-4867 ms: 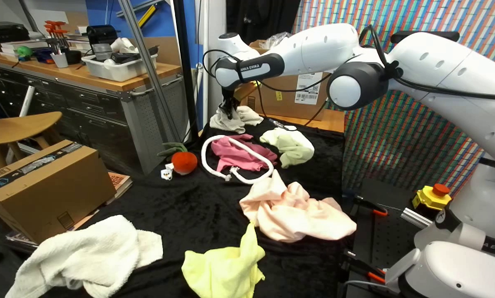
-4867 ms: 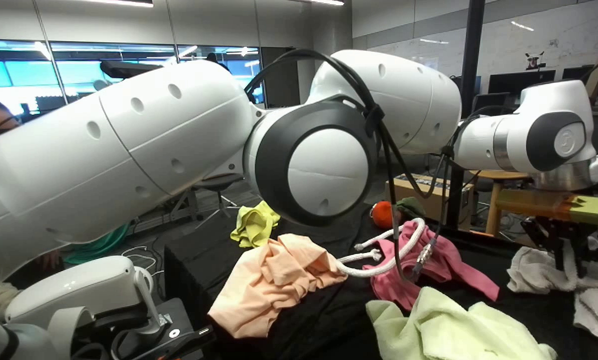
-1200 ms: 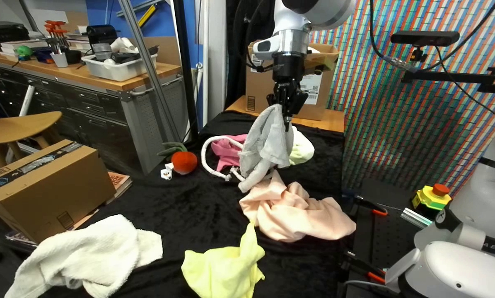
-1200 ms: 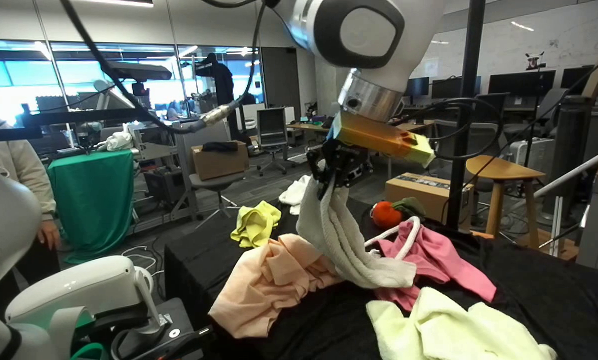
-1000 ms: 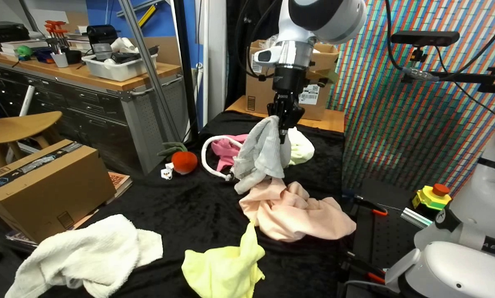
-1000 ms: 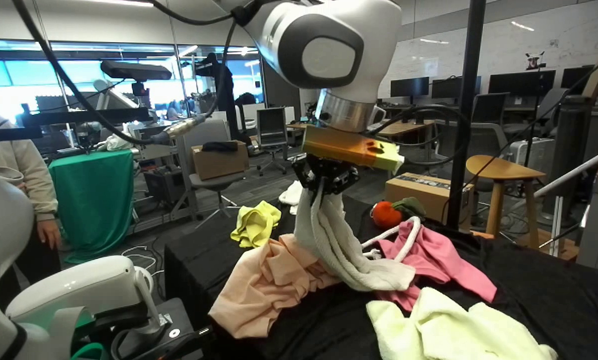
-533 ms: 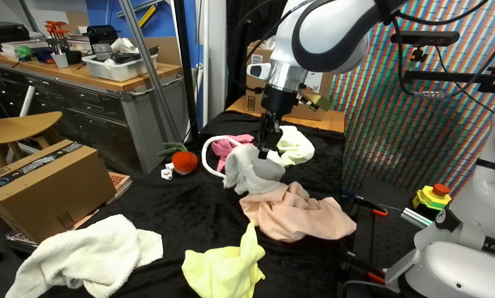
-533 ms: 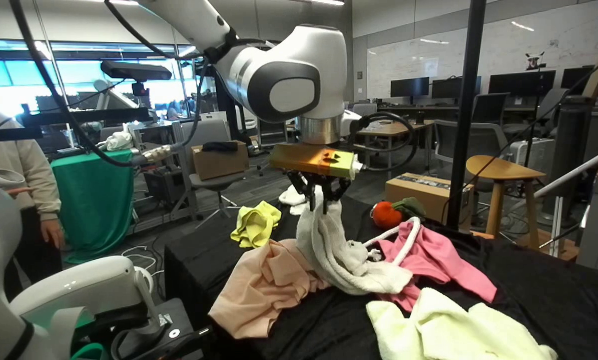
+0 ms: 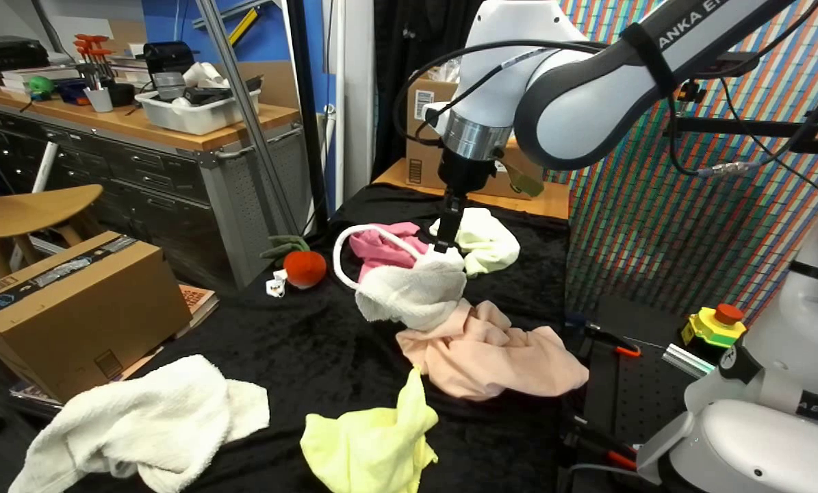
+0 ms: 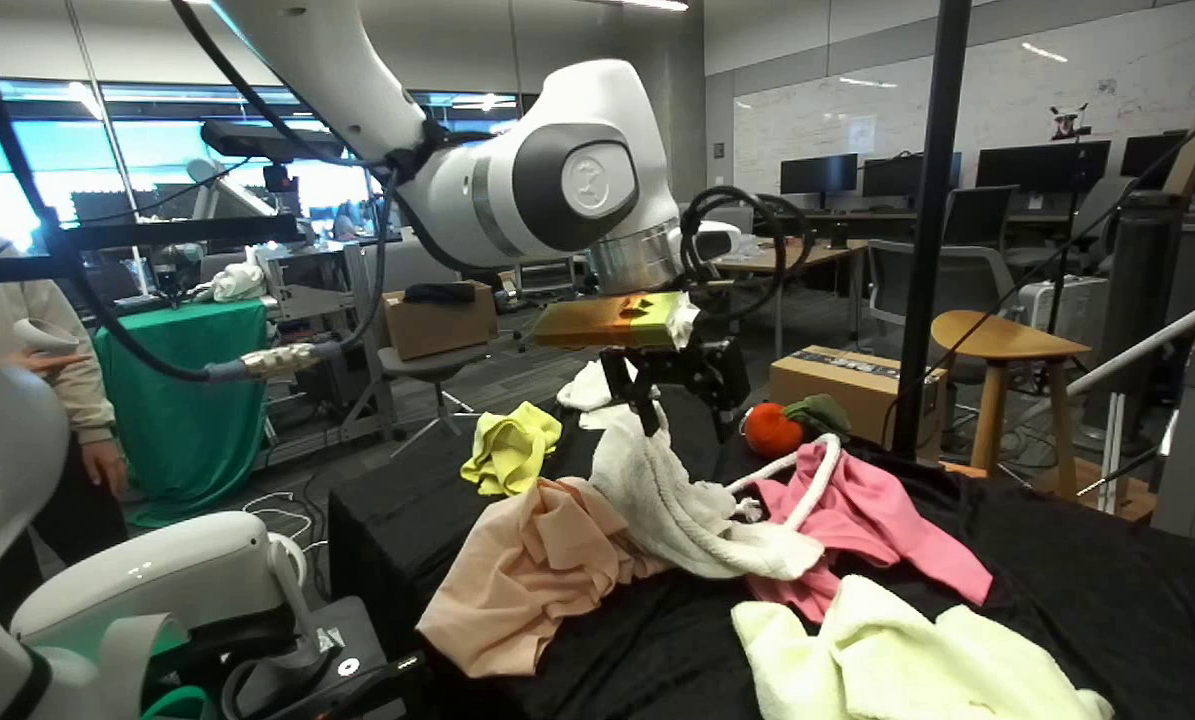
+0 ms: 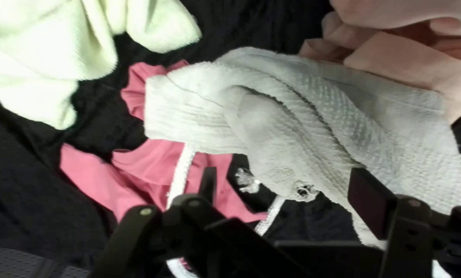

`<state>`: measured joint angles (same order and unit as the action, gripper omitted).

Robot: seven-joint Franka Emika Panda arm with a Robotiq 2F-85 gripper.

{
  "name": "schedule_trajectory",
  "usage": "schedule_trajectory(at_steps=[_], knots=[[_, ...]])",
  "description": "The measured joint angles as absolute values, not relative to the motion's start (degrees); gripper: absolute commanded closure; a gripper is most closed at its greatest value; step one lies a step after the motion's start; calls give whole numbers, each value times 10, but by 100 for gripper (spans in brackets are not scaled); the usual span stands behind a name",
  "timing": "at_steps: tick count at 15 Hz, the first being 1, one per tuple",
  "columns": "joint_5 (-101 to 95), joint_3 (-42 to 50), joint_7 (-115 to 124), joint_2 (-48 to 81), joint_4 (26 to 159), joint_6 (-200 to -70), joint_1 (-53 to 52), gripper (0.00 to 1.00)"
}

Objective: Put all the objects in the center of the table

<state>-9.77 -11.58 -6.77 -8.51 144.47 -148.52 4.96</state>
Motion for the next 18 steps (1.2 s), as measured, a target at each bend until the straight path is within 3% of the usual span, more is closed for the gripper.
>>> schedule_trajectory(at_steps=[5,14,18], knots=[[-257,-144,109,-90,1425,-1429,24,0],[-400,-207,399,-88,1316,-1405,-51,0],[-401,-223,420,-43,1245,-1321,-92,0]])
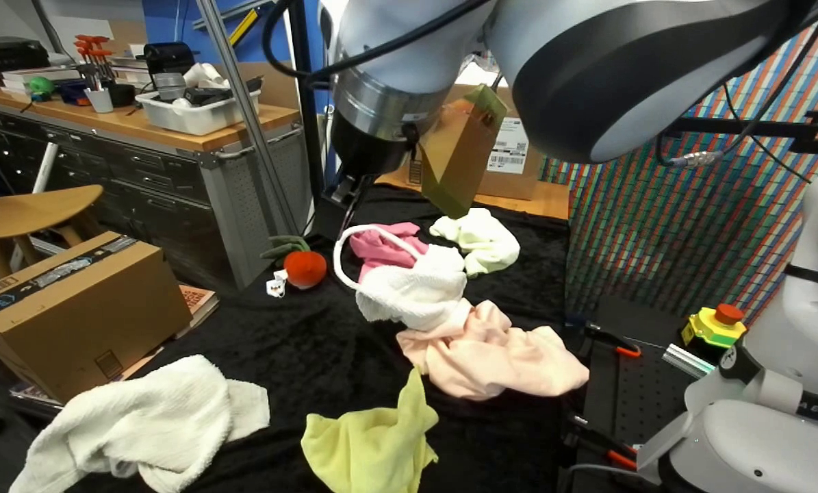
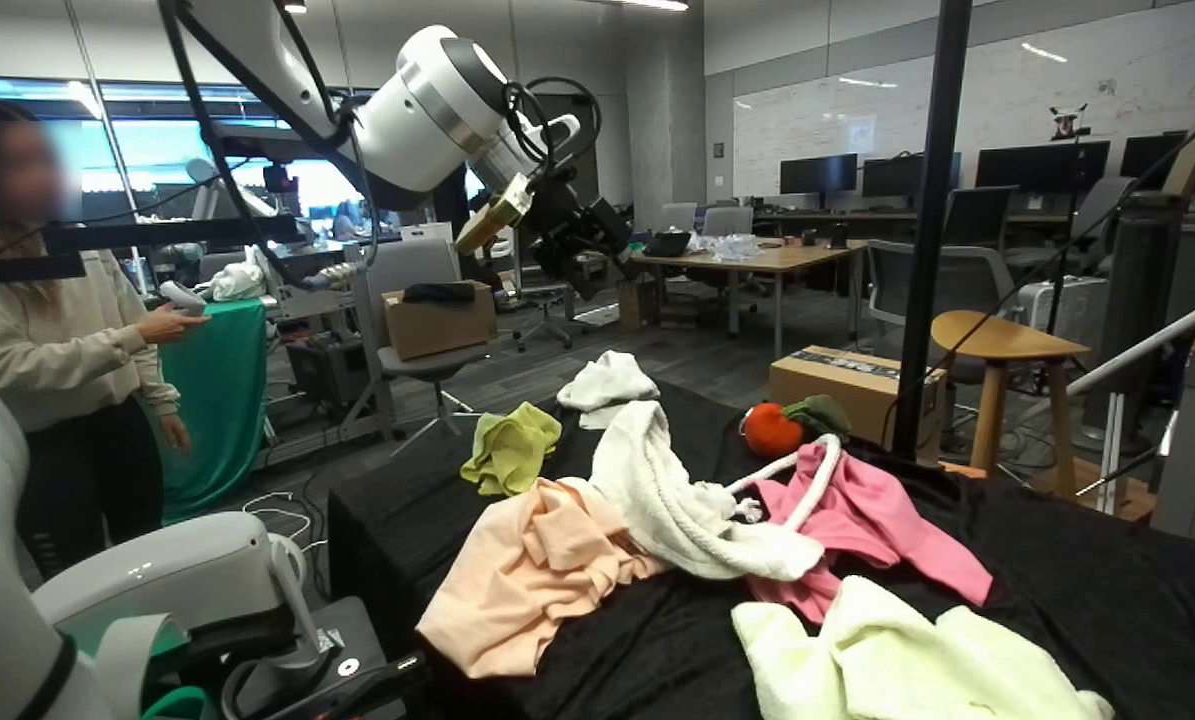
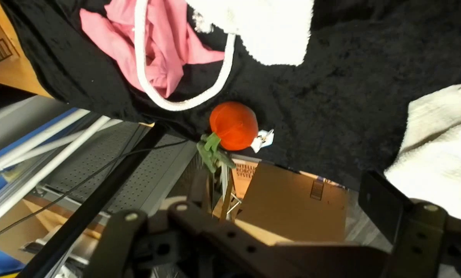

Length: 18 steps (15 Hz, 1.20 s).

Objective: Put all the objects in the center of the table

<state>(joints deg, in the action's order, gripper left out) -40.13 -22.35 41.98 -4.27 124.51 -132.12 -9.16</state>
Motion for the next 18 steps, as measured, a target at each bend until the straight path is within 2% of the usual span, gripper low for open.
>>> schedule_trajectory(at_steps=[7,18], knots=[[-378,-213,382,146,1057,-1106,-181,0],[-320,-155,253,300,871,-1138,-254,0]])
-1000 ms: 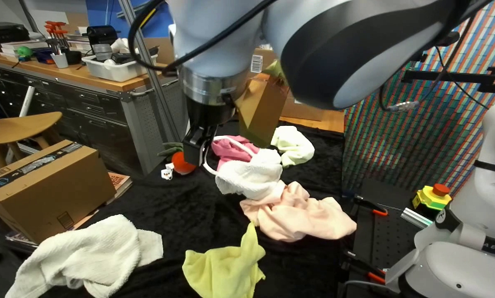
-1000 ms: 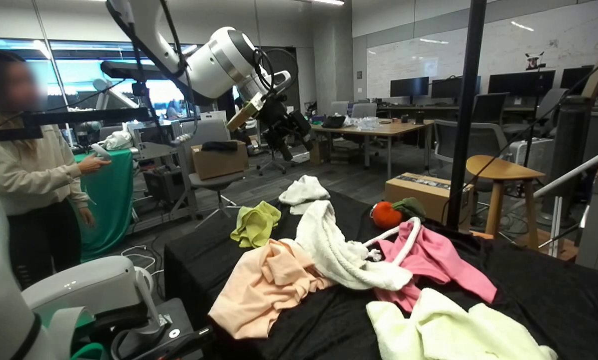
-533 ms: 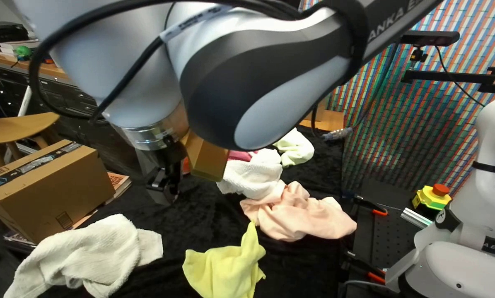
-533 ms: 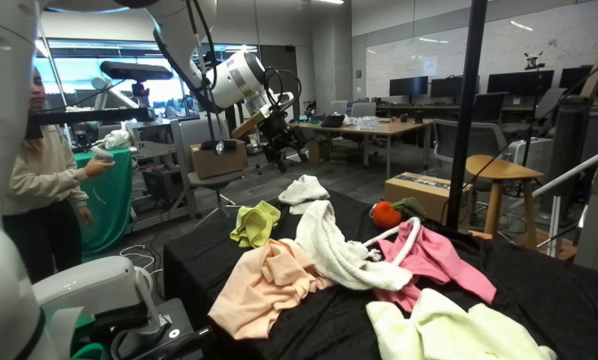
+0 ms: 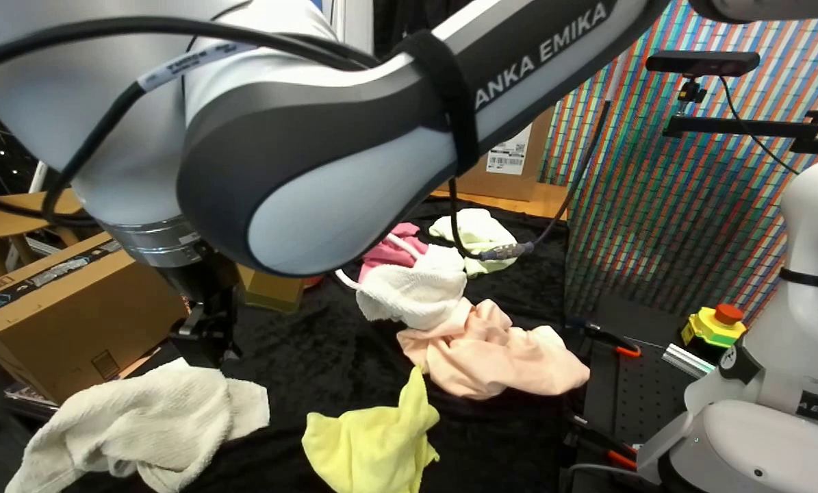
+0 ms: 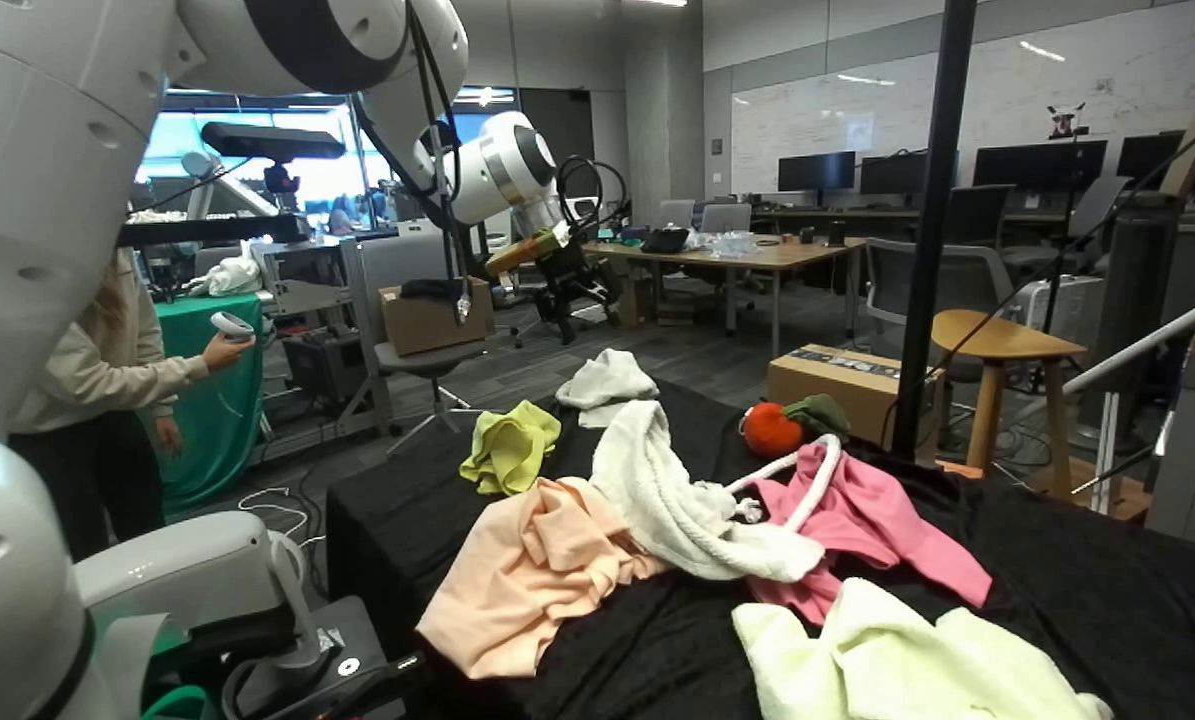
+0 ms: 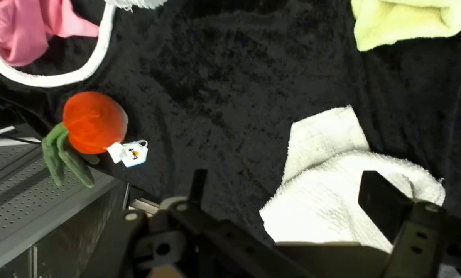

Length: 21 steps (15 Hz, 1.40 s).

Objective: Put all the objects in the center of the table

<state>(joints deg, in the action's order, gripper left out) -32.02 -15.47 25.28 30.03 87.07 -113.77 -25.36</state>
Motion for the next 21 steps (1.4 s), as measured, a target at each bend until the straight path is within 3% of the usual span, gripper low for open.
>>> schedule_trajectory(at_steps=[14,21], knots=[[-240,-100,163,488,654,-1164,-309,0],[-236,-86,187,524,627,-1235,-307,0]])
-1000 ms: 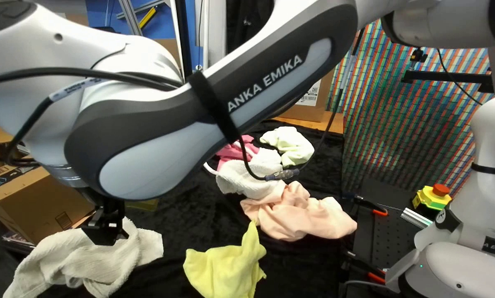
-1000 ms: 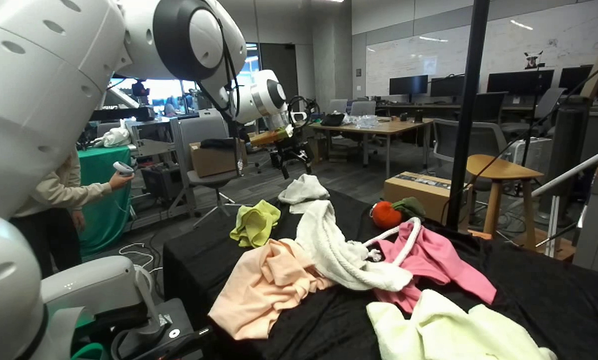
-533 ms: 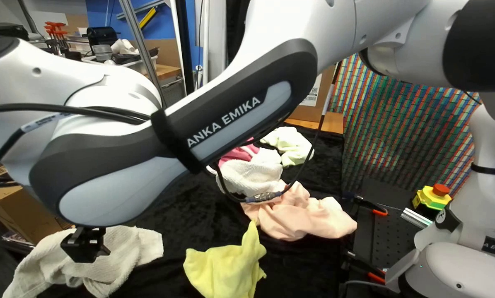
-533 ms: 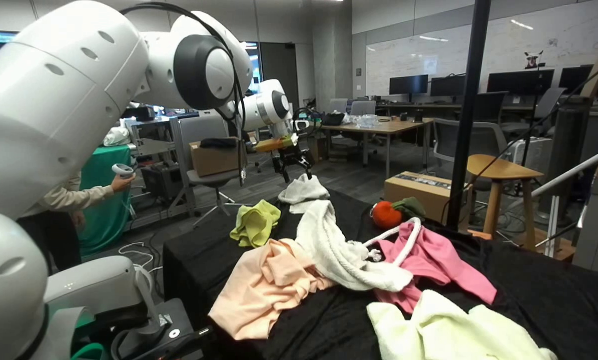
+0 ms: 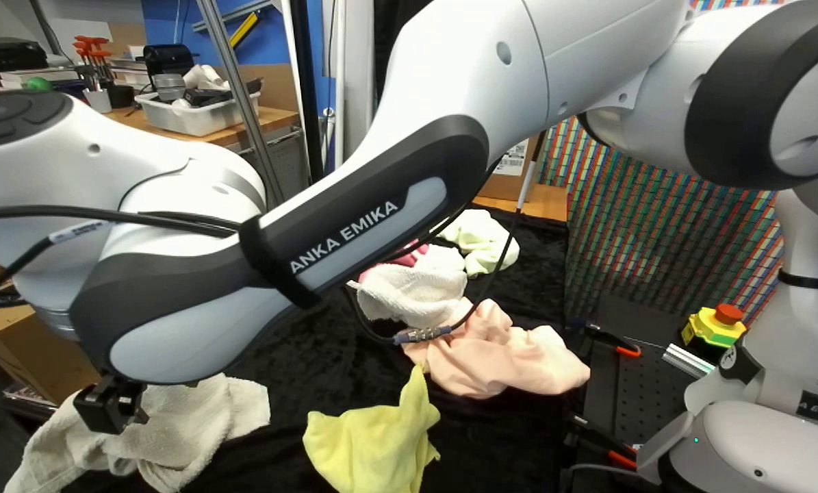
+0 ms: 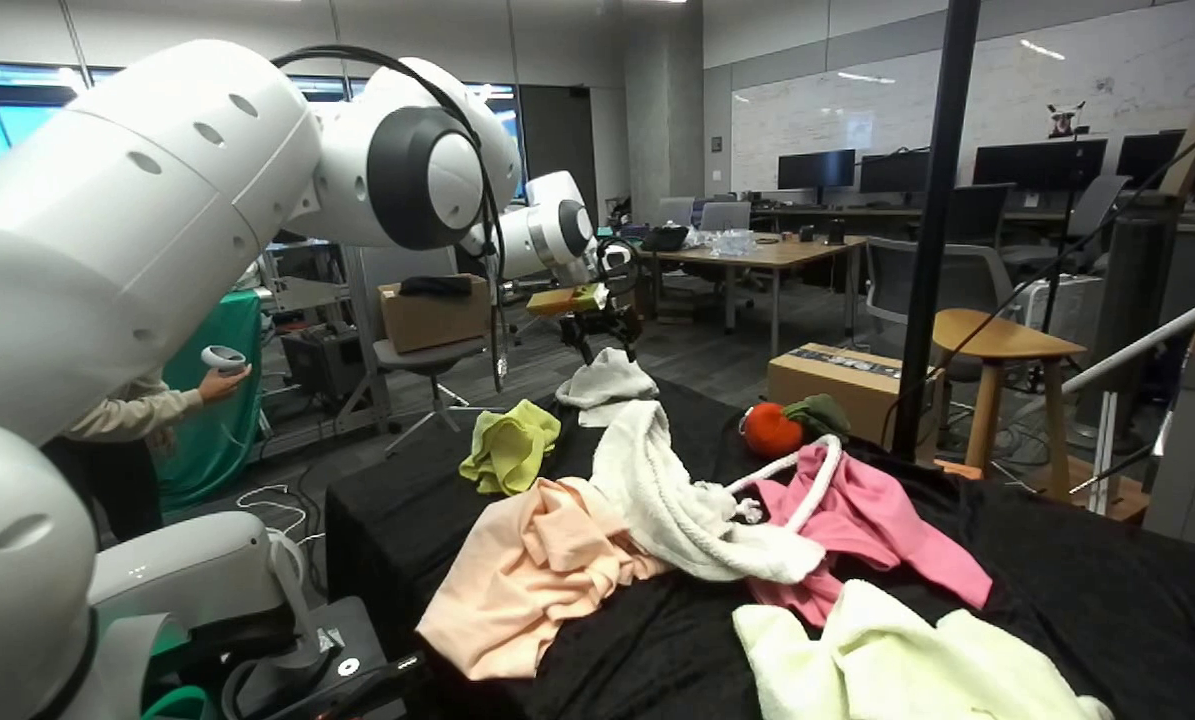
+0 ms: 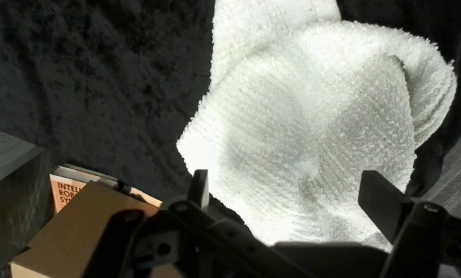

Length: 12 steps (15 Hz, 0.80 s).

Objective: Put all the objects in the center of the table

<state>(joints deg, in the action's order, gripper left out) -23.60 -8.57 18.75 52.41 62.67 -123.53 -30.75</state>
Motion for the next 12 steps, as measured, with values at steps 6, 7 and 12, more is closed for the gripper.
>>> schedule_trajectory(at_steps=[6,7,12], knots=[[-236,-84,197,549,634,-1257,-303,0],[-236,-84,197,552,635,-1259,-302,0],[-235,-86,197,559,637,-1269,-296,33]])
